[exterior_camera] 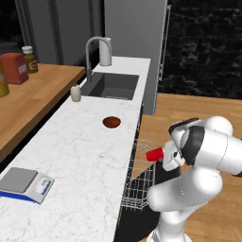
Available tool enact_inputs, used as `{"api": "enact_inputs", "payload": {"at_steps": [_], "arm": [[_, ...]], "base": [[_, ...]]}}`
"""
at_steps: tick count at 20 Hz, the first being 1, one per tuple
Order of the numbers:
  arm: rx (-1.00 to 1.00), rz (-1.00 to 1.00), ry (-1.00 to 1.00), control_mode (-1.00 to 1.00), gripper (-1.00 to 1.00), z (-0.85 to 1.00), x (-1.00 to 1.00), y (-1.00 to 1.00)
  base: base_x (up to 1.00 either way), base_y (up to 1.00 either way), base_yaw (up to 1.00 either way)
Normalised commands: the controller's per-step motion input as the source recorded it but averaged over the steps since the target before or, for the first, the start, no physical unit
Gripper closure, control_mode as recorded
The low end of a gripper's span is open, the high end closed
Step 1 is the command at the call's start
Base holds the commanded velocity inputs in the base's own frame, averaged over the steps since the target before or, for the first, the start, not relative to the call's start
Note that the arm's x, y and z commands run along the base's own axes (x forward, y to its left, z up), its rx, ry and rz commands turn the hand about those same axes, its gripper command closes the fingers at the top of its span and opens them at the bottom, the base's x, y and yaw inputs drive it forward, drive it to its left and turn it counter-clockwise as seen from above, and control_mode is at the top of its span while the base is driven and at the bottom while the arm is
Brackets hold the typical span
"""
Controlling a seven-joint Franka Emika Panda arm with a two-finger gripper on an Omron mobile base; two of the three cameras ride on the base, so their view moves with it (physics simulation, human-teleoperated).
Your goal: Pick up the cup and bowl from the counter, place them in the dishwasher, and close the dishwasher door.
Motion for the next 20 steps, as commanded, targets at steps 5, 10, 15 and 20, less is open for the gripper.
{"api": "enact_inputs", "payload": {"at_steps": [5,10,15,20], "arm": [[0.00,0.00,0.00,-1.00,1.00,-0.24,0.17,0.11],[0.00,0.00,0.00,-1.00,1.00,-0.27,0.14,0.01],[0.00,0.00,0.00,-1.00,1.00,-0.28,0.09,0.00],[0.00,0.00,0.00,-1.00,1.00,-0.27,0.16,0.00]], "base": [[0.00,0.00,0.00],[0.00,0.00,0.00],[0.00,0.00,0.00],[0.00,0.00,0.00]]}}
